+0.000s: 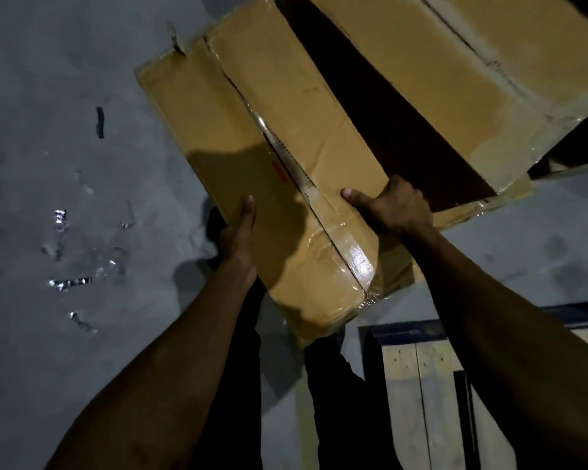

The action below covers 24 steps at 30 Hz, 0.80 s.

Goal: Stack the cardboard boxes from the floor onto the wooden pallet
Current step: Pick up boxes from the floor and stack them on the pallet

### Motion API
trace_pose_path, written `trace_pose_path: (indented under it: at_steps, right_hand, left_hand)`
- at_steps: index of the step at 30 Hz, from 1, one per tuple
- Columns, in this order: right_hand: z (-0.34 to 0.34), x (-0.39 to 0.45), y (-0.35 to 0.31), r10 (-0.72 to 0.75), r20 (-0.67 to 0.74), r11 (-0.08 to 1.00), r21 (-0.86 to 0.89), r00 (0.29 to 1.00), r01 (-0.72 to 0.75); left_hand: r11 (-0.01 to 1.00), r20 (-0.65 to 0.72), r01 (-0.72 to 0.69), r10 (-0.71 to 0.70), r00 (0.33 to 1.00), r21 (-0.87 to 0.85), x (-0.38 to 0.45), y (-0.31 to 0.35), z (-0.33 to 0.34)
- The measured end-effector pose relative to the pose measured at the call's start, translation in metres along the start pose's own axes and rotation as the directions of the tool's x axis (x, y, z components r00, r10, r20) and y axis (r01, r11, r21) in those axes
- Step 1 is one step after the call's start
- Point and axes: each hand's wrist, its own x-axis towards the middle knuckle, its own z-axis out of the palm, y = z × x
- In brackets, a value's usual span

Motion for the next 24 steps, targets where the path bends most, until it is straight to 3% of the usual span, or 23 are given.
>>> trace_pose_path:
  at_steps: [3, 8, 12, 19, 24]
  right_hand:
    - [0.008, -0.015, 0.006, -0.003, -0.043, 1.0, 0.02, 0.999, 0.004]
    - [0.029, -0.075, 0.026, 0.041, -0.029, 0.989, 0.145, 0.999, -0.037]
    - [0.034, -0.127, 0.029, 0.083, -0.042, 0.986, 0.146, 0.996, -0.076]
    - [0.045, -0.234, 0.021, 0.197, -0.132, 0.967, 0.188, 0.972, -0.171]
    - [0.065, -0.328, 0.012, 0.311, -0.202, 0.918, 0.319, 0.929, -0.238]
  left_hand:
    - [0.999, 0.045, 0.032, -0.031, 0.999, -0.016, -0.003, -0.004, -0.011]
    - [0.996, 0.055, -0.008, 0.003, 0.998, 0.087, -0.044, -0.003, -0.039]
    - [0.988, 0.064, -0.032, 0.023, 0.998, 0.152, -0.085, -0.008, -0.064]
    - [0.944, 0.155, -0.183, 0.145, 0.977, 0.274, -0.138, -0.016, -0.124]
    - [0.881, 0.285, -0.314, 0.218, 0.933, 0.353, -0.171, -0.014, -0.175]
